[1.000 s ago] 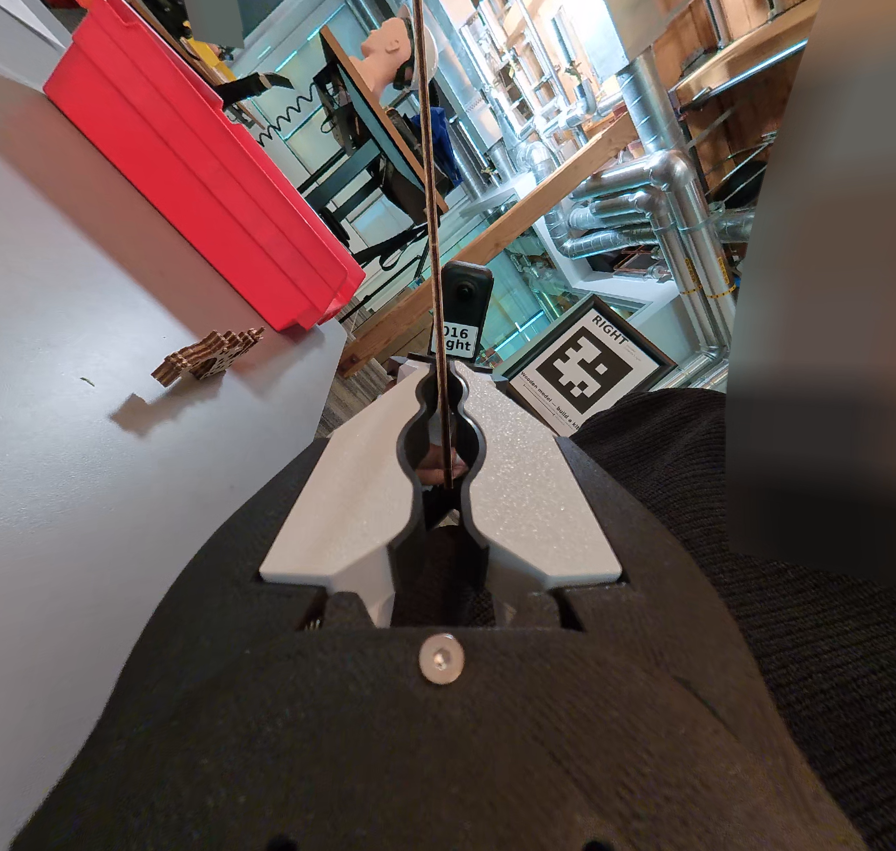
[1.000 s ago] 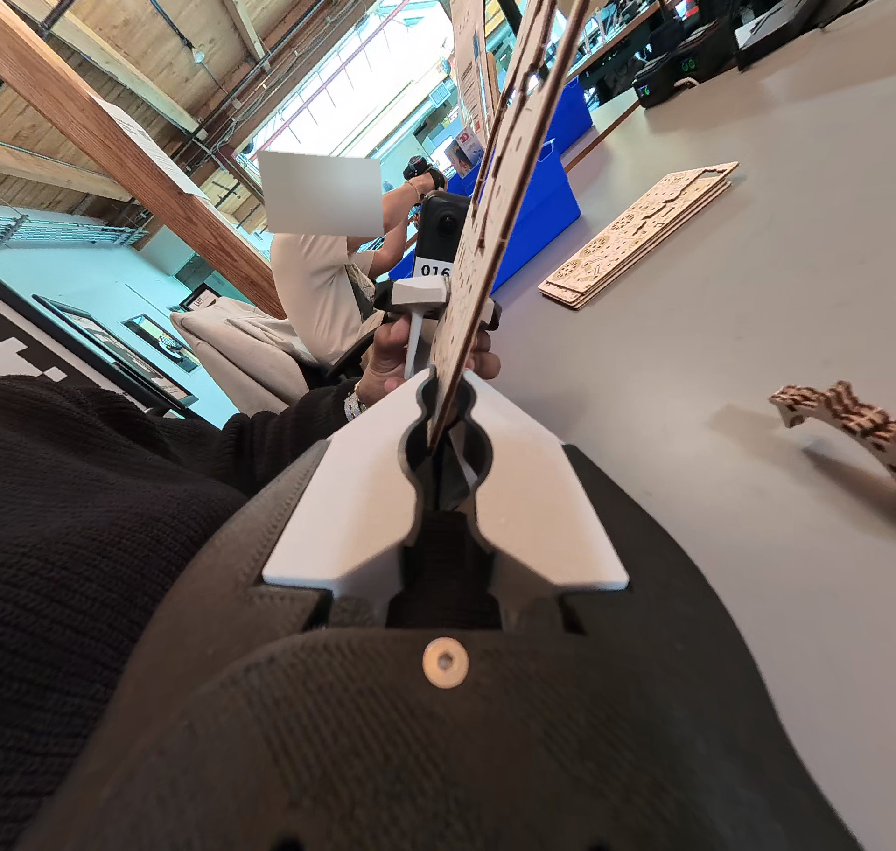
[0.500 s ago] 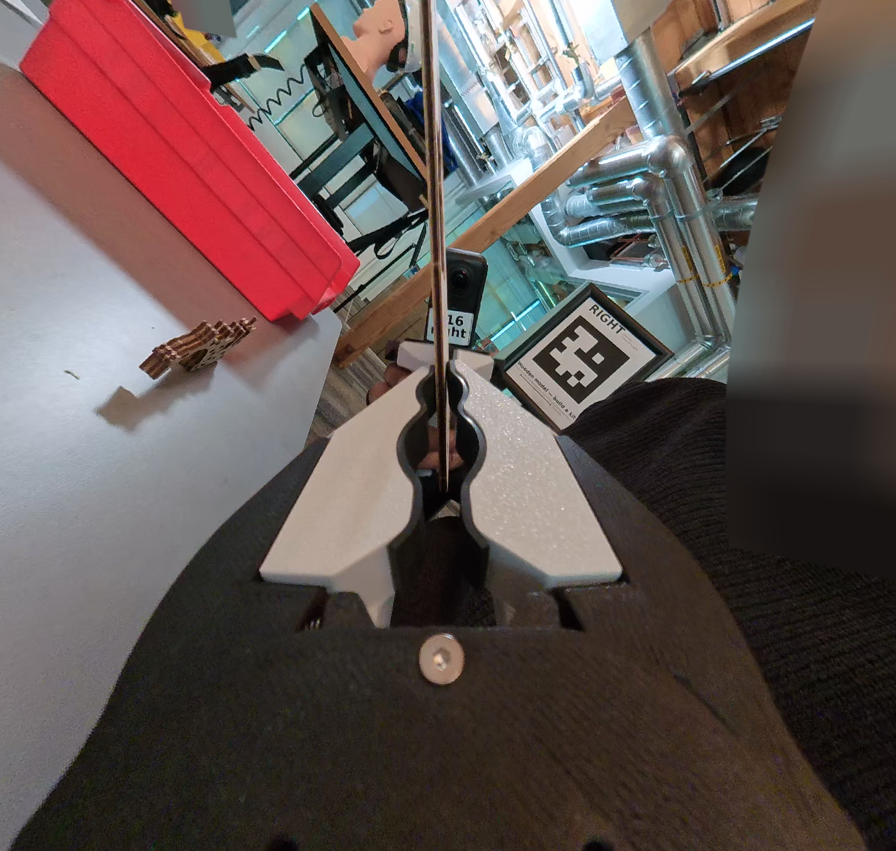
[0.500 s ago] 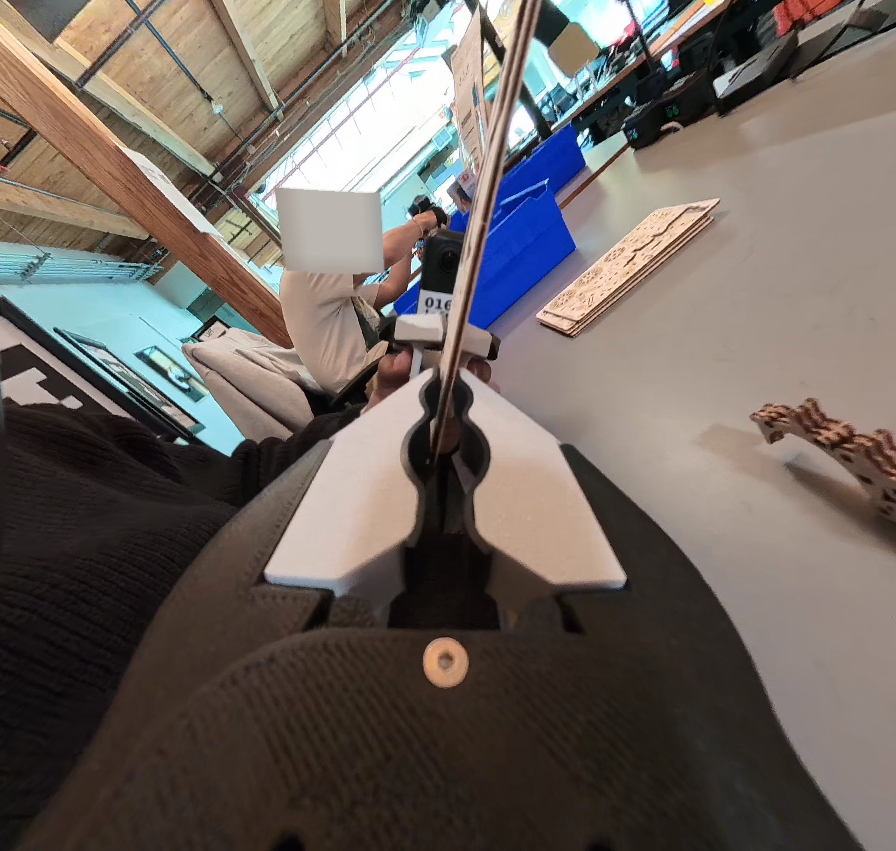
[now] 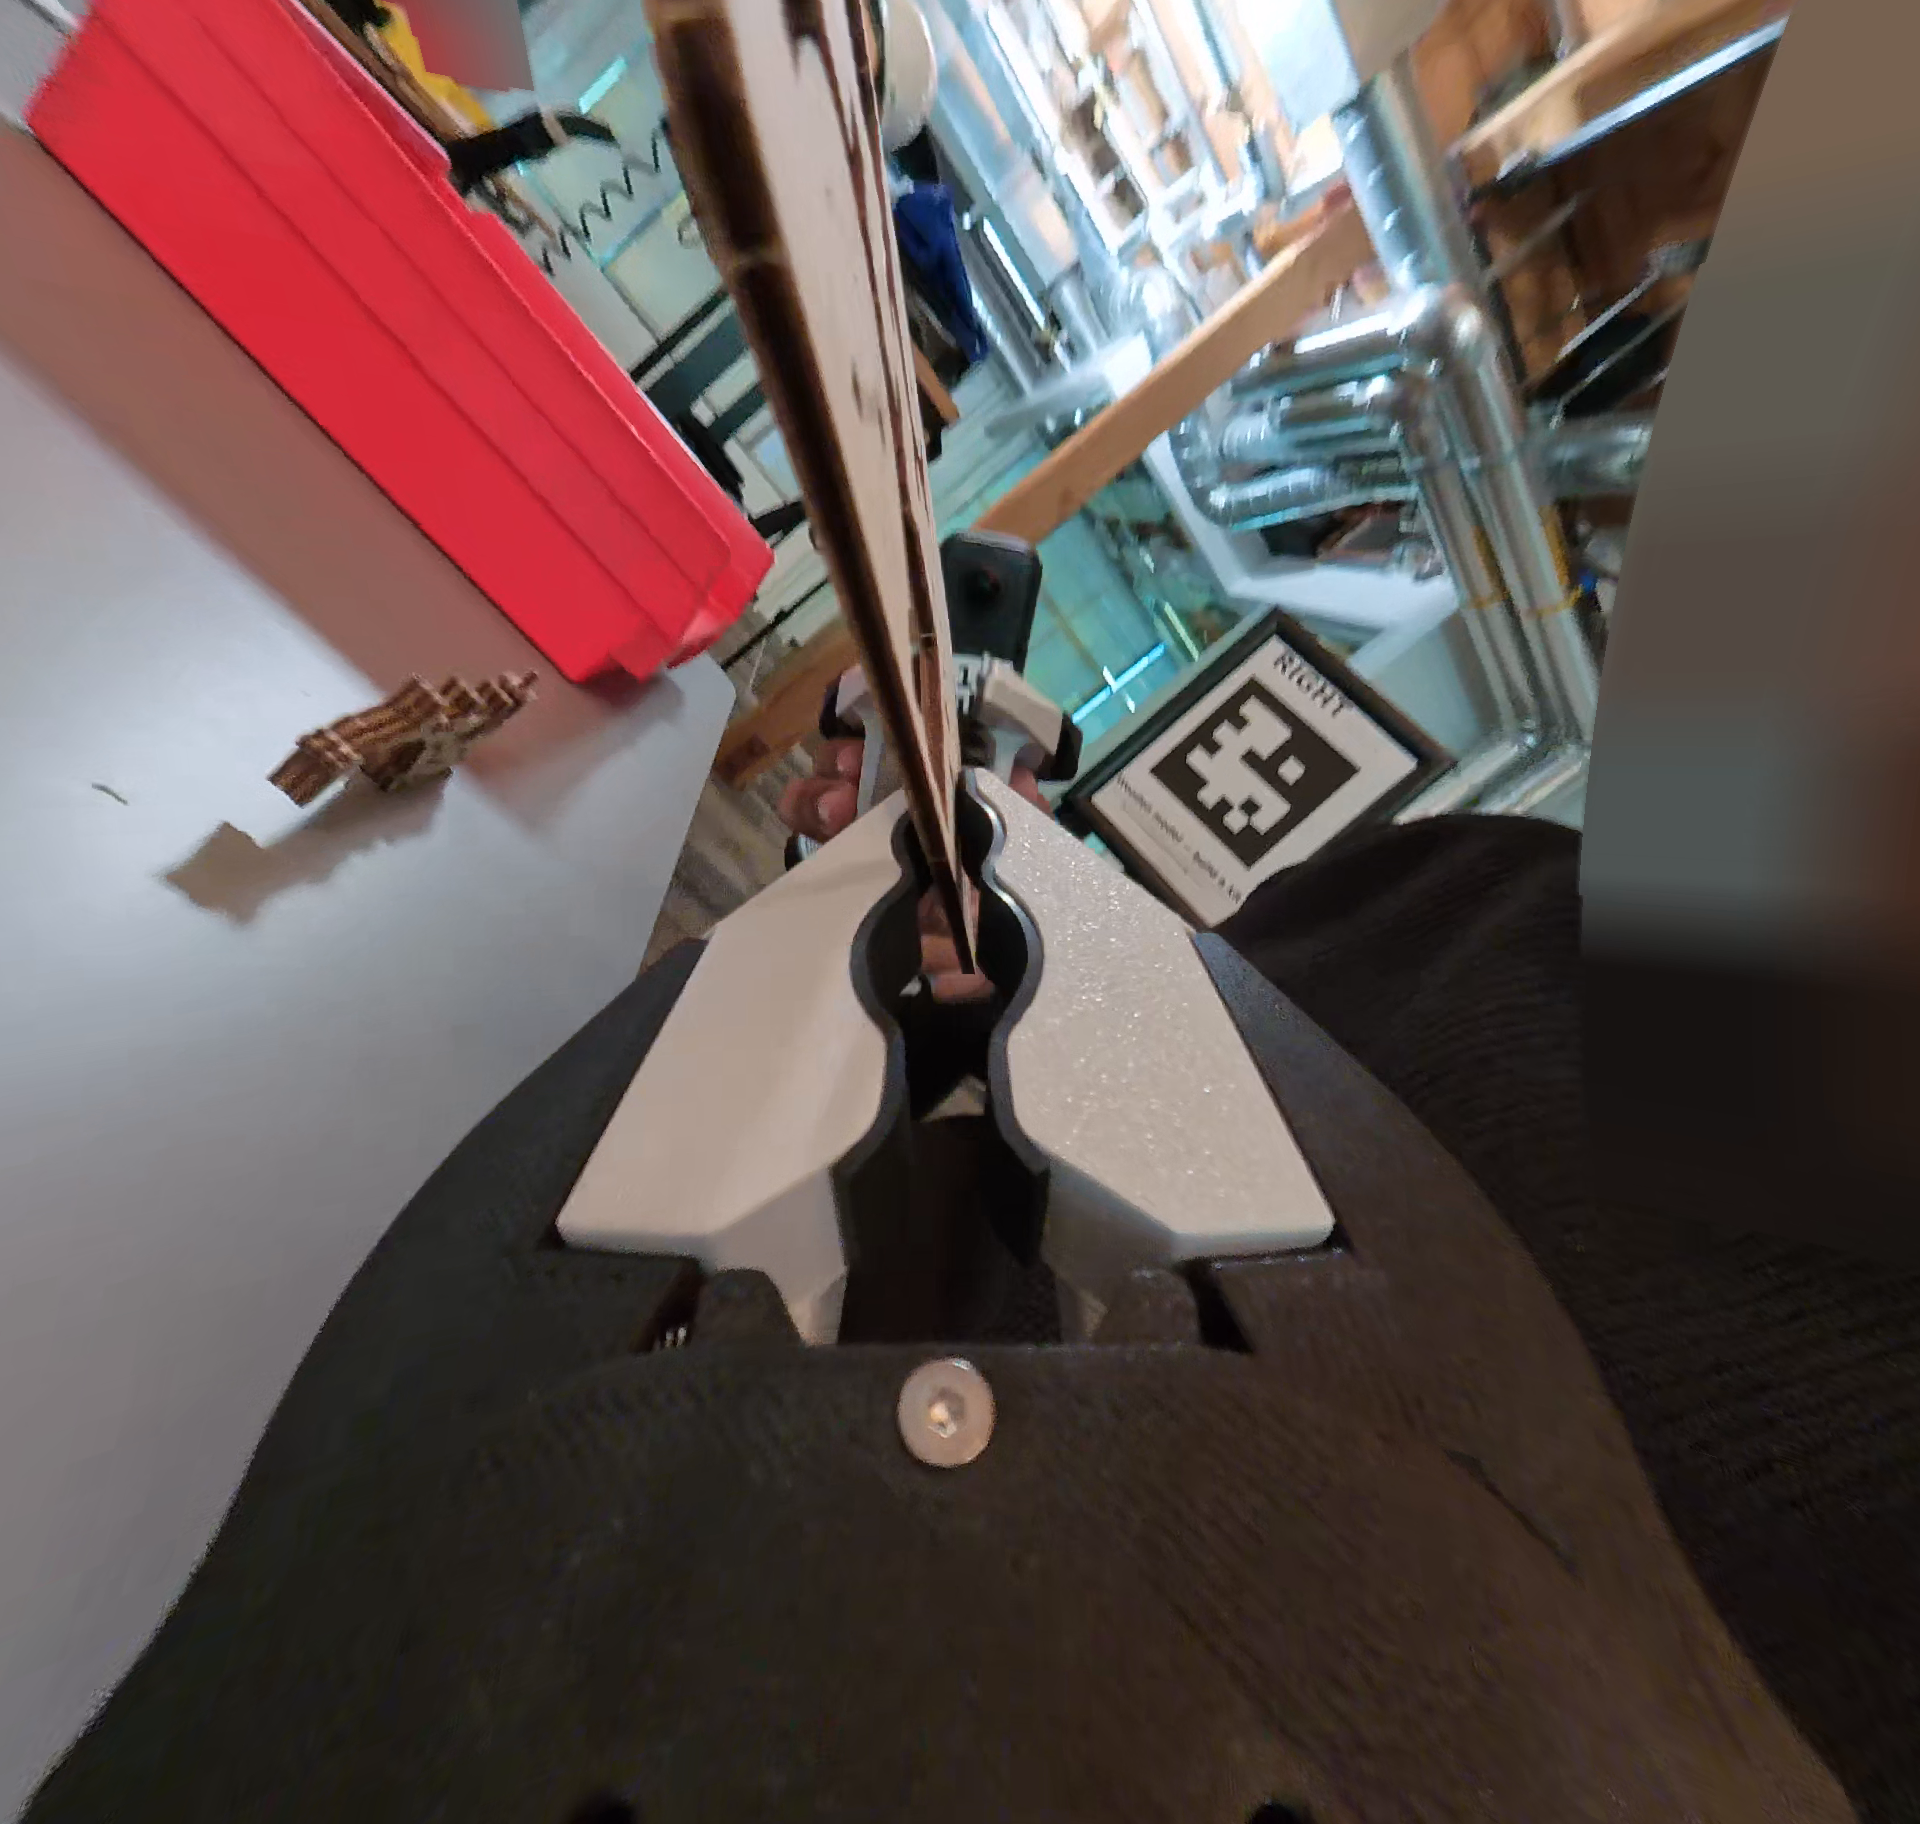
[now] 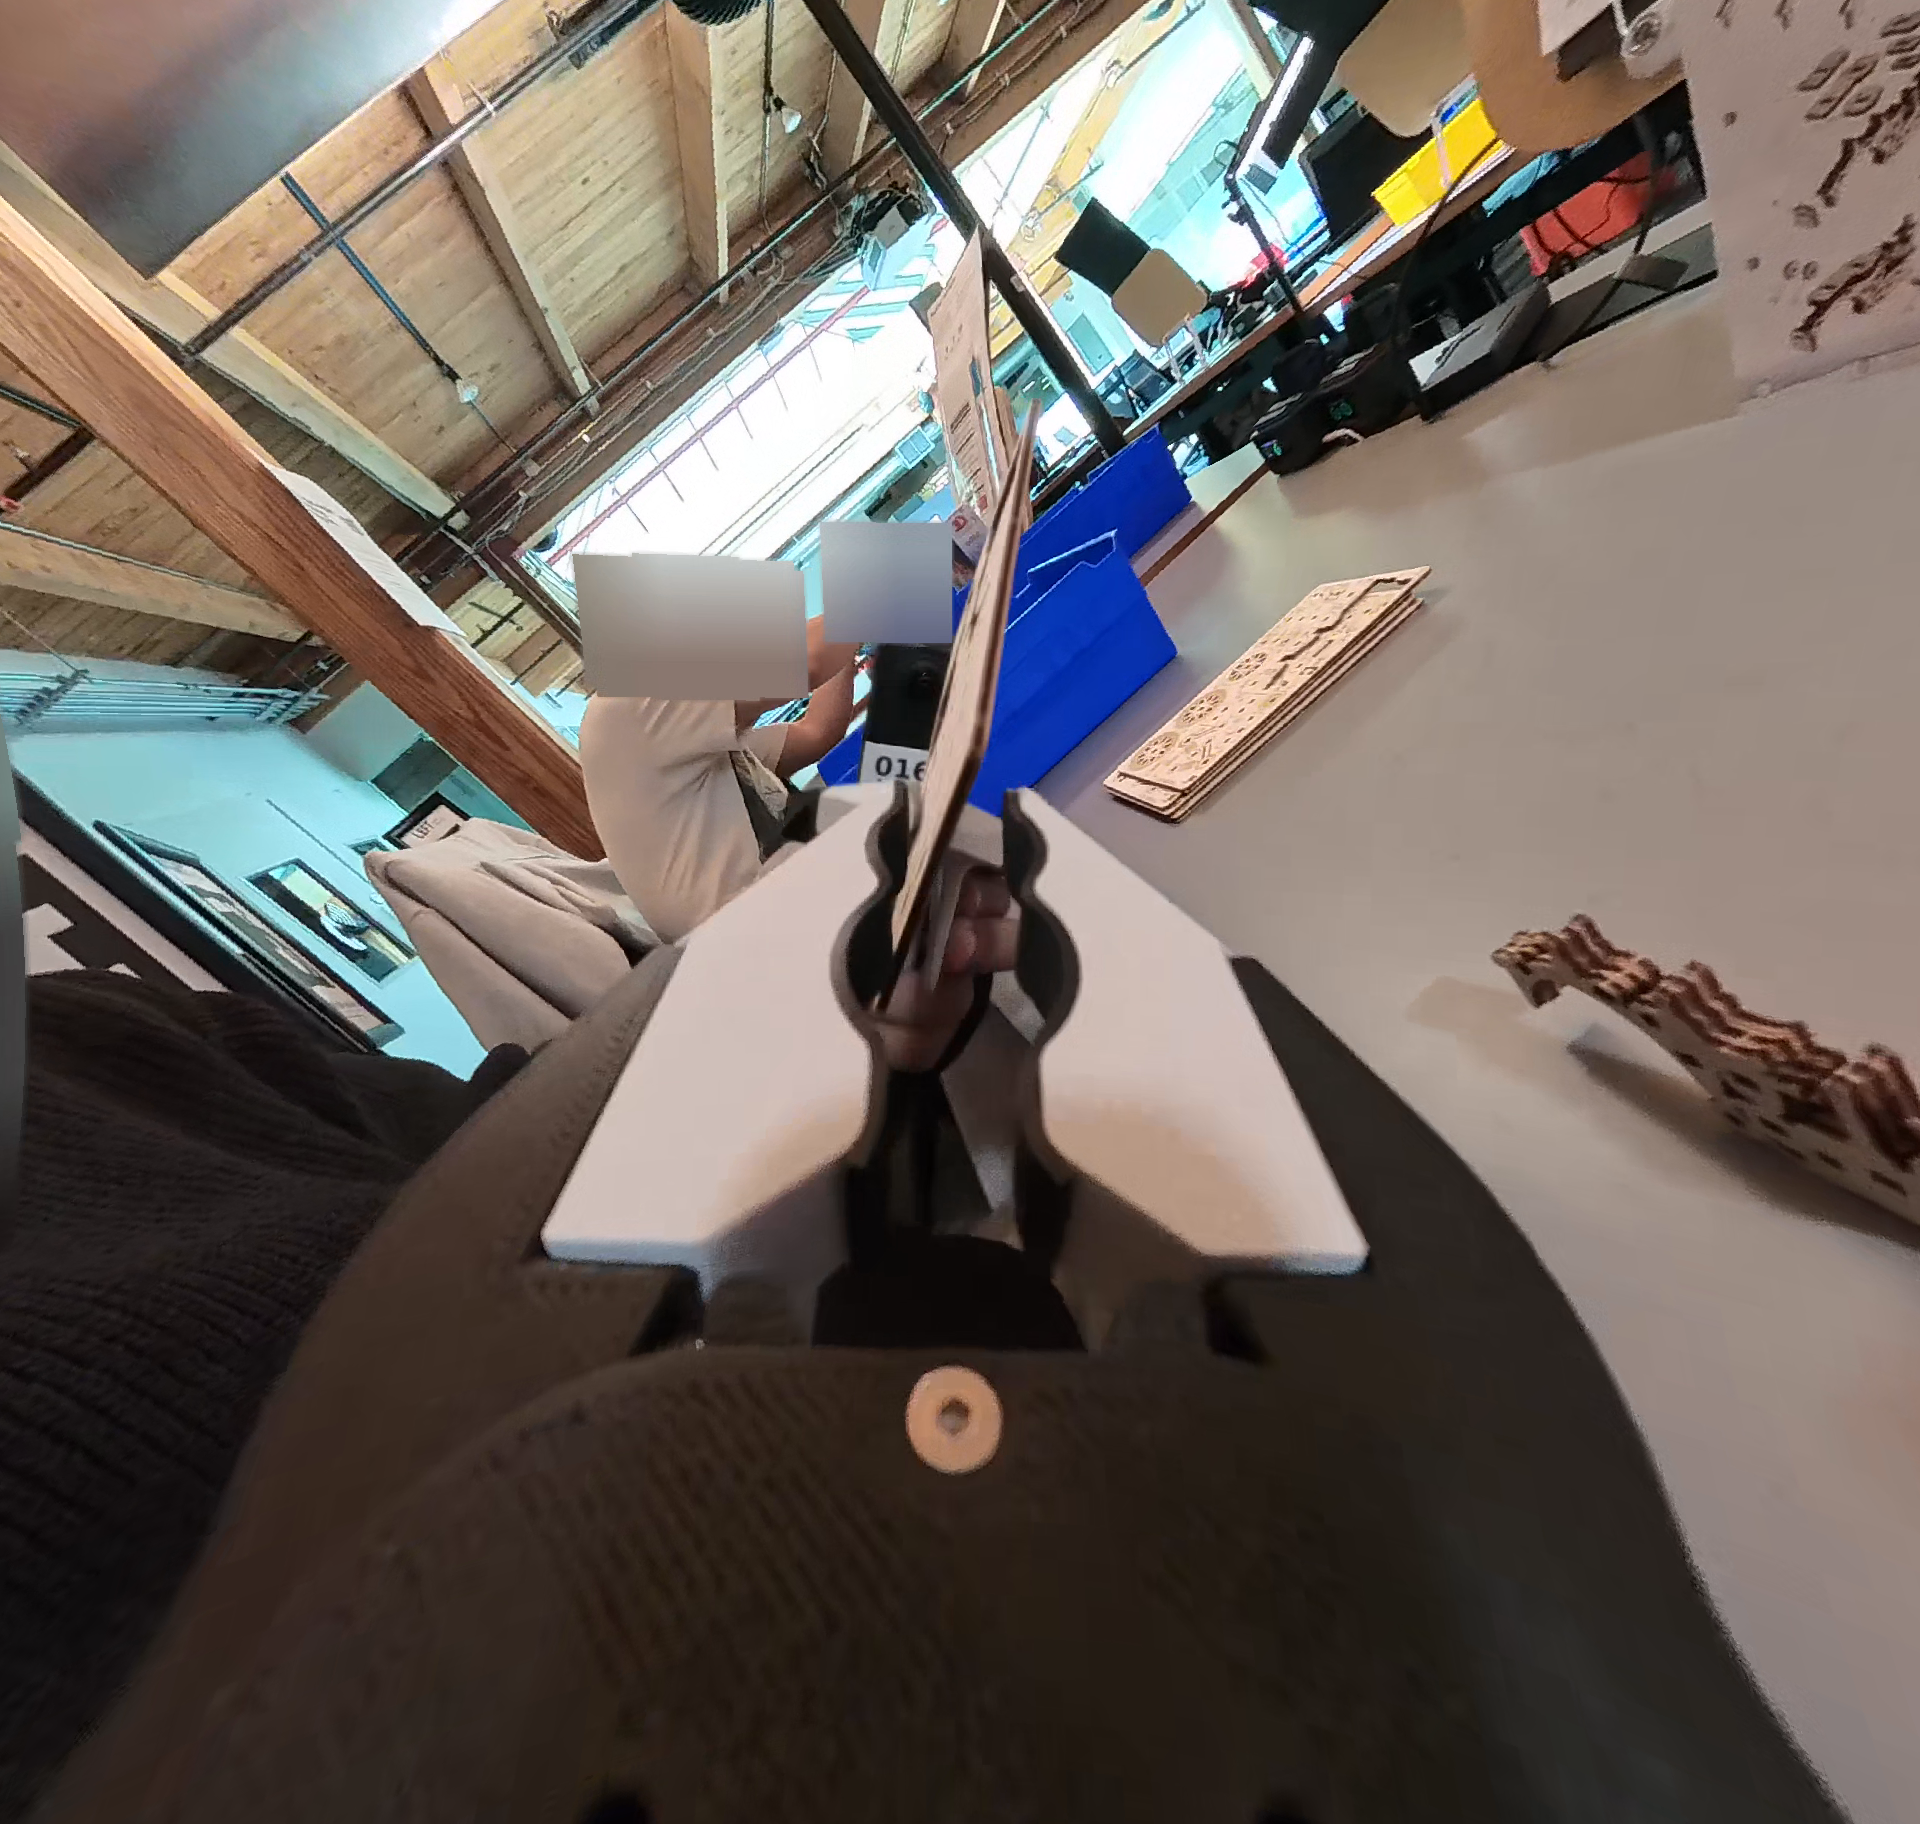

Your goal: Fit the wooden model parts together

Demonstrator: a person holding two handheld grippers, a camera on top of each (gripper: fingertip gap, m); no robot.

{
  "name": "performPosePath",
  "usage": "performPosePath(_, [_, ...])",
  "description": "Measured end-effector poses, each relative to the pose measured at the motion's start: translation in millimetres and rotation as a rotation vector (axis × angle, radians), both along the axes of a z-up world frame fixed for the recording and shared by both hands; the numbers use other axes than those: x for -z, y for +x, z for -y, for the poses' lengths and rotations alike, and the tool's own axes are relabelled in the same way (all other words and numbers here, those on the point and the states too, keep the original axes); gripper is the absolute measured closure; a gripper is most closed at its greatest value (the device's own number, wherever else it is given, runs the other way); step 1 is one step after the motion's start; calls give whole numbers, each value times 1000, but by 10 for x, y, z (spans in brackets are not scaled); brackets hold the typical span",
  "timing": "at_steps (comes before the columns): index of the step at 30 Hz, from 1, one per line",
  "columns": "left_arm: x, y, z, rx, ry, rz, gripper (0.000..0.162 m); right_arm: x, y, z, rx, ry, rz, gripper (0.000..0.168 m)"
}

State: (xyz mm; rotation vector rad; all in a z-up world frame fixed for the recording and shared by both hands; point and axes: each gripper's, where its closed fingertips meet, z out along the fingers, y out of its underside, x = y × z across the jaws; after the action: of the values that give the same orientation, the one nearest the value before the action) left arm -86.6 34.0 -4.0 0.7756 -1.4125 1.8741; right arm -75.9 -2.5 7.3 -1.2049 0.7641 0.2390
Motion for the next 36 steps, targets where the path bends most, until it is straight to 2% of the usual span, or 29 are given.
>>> performPosePath(5, [-59, 104, -77, -82, -35, -3, 160, 112, -117, -197, -48, -79, 8, 149])
performPosePath(8, [-73, 66, -30, -82, -41, -2, 160, 187, -213, -321, -89, -107, -11, 156])
performPosePath(11, [-76, 27, 16, -75, -51, -6, 161, 168, -248, -327, -109, -101, -3, 165])
performPosePath(18, [-85, -44, 35, -32, -62, 18, 160, 82, -229, -243, -111, -72, 28, 167])
performPosePath(22, [-41, -45, 48, -12, -44, -7, 128, 12, -184, -164, -95, -40, 41, 167])
performPosePath(25, [-14, 108, -50, -91, -12, -15, 104, -40, -115, -62, -79, -12, 30, 168])
performPosePath(26, [-41, 192, -131, -148, -10, -1, 87, -44, -91, -33, -79, -10, 23, 168])
performPosePath(29, [-249, 398, -497, -321, -37, 98, 84, -21, -99, -29, -163, 0, -40, 167])
performPosePath(32, [-301, 529, -766, -429, 39, 190, 83, 58, -151, -66, -243, -22, -91, 168])
performPosePath(34, [-249, 502, -780, -379, 101, 223, 91, 129, -192, -104, -281, -64, -107, 167])
performPosePath(36, [-172, 379, -688, -253, 147, 239, 102, 184, -238, -137, -310, -102, -114, 167])
